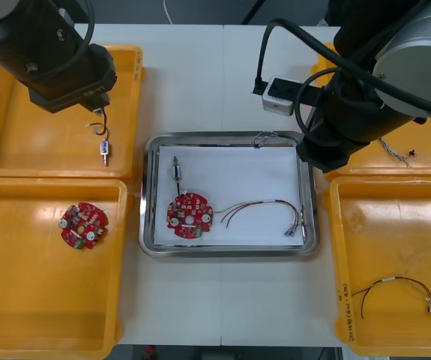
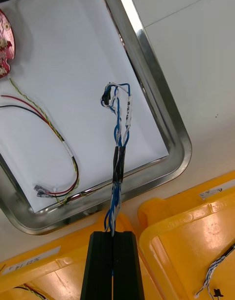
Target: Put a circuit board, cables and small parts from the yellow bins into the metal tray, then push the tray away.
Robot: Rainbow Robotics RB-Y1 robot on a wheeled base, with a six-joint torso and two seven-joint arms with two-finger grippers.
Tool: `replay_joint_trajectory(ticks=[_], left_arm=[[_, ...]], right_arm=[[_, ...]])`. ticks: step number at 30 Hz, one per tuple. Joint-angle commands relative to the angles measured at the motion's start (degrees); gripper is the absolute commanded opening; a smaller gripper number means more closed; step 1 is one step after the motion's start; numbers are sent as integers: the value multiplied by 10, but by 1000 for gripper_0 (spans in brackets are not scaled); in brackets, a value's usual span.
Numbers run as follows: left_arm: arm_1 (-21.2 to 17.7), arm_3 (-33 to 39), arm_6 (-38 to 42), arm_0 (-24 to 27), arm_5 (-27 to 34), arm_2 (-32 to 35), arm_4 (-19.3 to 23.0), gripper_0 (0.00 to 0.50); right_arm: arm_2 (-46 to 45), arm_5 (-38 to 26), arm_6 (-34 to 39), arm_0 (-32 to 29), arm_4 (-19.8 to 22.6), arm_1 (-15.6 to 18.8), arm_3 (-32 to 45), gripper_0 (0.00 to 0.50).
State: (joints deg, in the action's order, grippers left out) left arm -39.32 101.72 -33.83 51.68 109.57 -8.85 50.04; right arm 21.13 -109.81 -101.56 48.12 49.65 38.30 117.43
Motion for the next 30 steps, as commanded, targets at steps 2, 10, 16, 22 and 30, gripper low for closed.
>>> replay_joint_trajectory(ticks=[2, 10, 16, 22, 30], left_arm=[[-23, 18, -32, 11, 4, -5, 0, 0], [-23, 18, -32, 11, 4, -5, -2, 0], [-23, 18, -31, 11, 4, -5, -5, 1], [-23, 17, -31, 11, 4, -5, -6, 1], [-23, 17, -29, 11, 4, -4, -8, 1]], right_arm=[[35, -2, -13, -3, -4, -2, -19, 0], [76, 21, -15, -3, -35, -24, -25, 0], [105, 75, -17, -3, -41, -30, -47, 0], [145, 116, -21, -3, -65, -30, -55, 0], [170, 178, -34, -3, -85, -31, -106, 0]])
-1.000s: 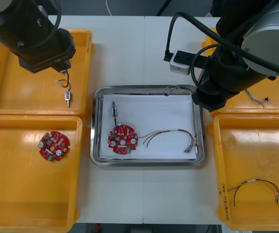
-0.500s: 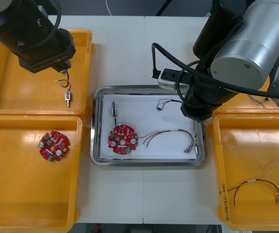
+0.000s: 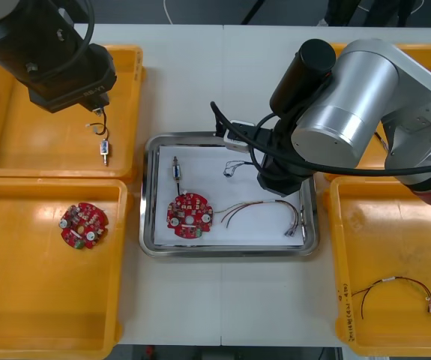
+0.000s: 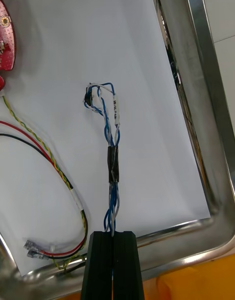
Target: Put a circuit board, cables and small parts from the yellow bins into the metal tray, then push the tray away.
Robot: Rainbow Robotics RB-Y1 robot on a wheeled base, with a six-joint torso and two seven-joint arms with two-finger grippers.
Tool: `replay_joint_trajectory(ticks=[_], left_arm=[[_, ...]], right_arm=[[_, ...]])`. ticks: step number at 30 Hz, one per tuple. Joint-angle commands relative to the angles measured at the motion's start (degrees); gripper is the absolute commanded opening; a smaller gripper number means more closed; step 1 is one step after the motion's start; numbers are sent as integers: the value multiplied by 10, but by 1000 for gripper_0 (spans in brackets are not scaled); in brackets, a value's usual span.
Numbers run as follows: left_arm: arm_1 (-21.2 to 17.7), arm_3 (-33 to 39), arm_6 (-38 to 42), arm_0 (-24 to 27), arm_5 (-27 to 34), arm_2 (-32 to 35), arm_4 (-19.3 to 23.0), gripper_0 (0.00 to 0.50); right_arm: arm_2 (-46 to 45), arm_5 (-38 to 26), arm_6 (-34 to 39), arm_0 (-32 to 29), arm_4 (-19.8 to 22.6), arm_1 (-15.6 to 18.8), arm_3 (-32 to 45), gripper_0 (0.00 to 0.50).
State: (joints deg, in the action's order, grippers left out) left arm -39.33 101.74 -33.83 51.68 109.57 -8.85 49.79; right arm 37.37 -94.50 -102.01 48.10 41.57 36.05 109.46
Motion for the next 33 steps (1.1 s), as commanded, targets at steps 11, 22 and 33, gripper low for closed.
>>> replay_joint_trajectory(ticks=[11, 22, 33], left_arm=[[-22, 18, -29, 9, 4, -5, -13, 0], [-22, 18, -28, 9, 4, -4, -14, 0], [-22, 17, -28, 8, 4, -4, -16, 2]], right_arm=[[21, 56, -93, -3, -56, -16, -87, 0], [80, 85, -86, -3, -67, -10, -94, 35], [83, 103, -98, -3, -63, -4, -94, 421]])
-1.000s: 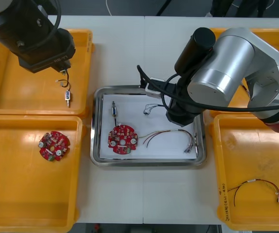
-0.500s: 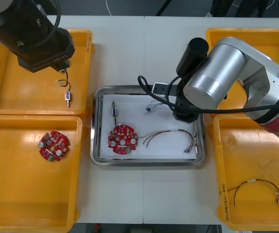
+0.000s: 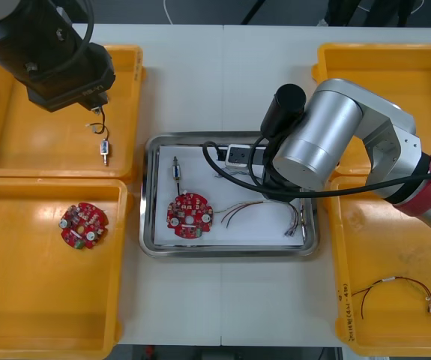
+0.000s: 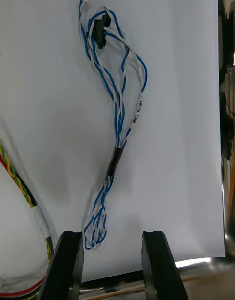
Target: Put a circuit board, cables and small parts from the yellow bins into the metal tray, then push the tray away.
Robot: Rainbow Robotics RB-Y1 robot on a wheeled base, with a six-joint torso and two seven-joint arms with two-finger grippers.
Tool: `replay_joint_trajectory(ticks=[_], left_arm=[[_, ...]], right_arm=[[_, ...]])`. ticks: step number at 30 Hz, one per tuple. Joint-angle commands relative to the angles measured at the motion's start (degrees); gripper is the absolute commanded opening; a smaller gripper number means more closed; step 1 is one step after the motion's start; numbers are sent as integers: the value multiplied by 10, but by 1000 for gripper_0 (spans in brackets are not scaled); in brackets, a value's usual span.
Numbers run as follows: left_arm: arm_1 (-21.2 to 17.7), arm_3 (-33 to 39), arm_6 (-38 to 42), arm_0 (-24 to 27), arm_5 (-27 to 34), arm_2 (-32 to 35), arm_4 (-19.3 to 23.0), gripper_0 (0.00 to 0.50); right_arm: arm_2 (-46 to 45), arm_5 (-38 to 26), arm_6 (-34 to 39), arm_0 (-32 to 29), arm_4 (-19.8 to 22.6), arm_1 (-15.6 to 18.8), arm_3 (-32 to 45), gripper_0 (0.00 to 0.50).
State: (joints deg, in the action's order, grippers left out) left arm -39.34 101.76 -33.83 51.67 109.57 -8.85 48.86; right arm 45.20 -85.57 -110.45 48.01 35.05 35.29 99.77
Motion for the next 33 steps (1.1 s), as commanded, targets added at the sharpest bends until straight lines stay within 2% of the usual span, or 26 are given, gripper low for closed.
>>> replay_joint_trajectory(ticks=[1, 4, 11, 14, 17, 18, 23, 28, 33], left_arm=[[-22, 18, -28, 8, 4, -4, -7, 1], [-22, 17, -28, 8, 4, -4, -7, 1], [-22, 18, -28, 8, 4, -5, -7, 1], [-22, 18, -28, 8, 4, -4, -7, 0], [-21, 20, -28, 8, 4, -5, -6, 0], [-21, 20, -28, 8, 4, -5, -6, 0], [-17, 21, -29, 8, 4, -5, -3, 1], [-6, 21, -32, 9, 4, -7, 0, 1], [8, 23, -32, 9, -10, -37, -8, 1]], right_arm=[[5, 15, -14, -2, 0, 6, 3, 445], [2, 15, -15, -2, -4, 8, 2, 500], [-34, -23, -14, -1, 13, 3, 3, 500], [-60, -58, -10, -1, 25, -5, 15, 500], [-96, -122, -2, -1, 31, -20, 39, 500], [-96, -122, -2, -1, 31, -20, 39, 500], [-163, -232, 13, -1, 38, -36, 83, 500], [-203, -244, 26, -2, 45, -37, 111, 500], [-262, -244, 60, -2, 56, -33, 148, 500]])
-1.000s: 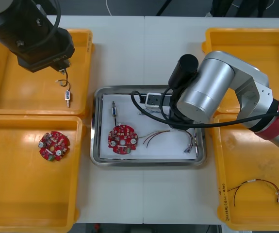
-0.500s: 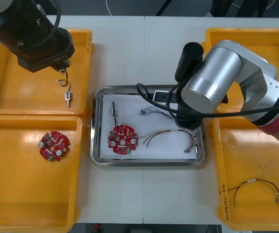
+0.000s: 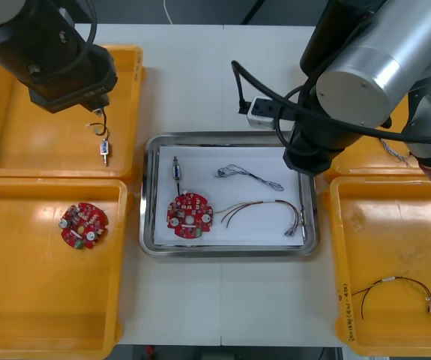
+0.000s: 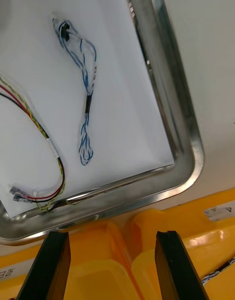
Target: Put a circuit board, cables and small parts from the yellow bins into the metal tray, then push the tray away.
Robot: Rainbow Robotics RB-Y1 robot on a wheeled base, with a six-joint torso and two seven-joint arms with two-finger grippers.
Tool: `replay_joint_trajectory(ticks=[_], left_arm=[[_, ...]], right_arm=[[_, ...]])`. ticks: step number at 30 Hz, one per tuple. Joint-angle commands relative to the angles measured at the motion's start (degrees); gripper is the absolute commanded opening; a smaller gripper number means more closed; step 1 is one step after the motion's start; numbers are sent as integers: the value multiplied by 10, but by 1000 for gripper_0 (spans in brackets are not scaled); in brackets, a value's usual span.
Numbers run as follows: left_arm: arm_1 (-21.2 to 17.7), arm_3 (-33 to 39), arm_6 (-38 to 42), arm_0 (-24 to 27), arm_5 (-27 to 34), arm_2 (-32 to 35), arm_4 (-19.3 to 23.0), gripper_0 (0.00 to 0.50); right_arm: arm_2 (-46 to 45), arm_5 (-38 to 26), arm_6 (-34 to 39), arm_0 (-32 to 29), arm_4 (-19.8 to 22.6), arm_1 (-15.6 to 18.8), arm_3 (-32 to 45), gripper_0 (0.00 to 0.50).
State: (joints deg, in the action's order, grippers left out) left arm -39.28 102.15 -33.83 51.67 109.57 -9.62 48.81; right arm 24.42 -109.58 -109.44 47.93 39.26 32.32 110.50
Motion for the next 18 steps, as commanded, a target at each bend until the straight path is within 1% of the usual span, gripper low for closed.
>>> replay_joint_trajectory(ticks=[1, 6, 7, 8, 11, 12, 16, 18], left_arm=[[10, 20, -32, 9, -11, -32, -9, 1], [32, 23, -31, 10, -20, -55, -23, 2], [39, 23, -30, 9, -24, -61, -27, 0], [42, 23, -31, 9, -26, -63, -28, 1], [54, 23, -29, 10, -38, -80, -37, 1], [57, 23, -28, 10, -38, -83, -39, 0], [73, 21, -27, 10, -52, -106, -51, 1], [79, 19, -26, 9, -57, -114, -56, 0]], right_arm=[[-60, -4, 56, -1, 16, -2, 45, 500], [-100, -4, 125, -3, 56, 21, 68, 500], [-114, -4, 145, -9, 70, 29, 75, 500], [-121, -4, 153, -13, 74, 32, 78, 500], [-159, -4, 193, -37, 99, 54, 99, 500], [-166, -4, 199, -42, 102, 59, 103, 500], [-204, -4, 243, -82, 116, 98, 142, 500], [-214, -4, 256, -96, 119, 108, 153, 500]])
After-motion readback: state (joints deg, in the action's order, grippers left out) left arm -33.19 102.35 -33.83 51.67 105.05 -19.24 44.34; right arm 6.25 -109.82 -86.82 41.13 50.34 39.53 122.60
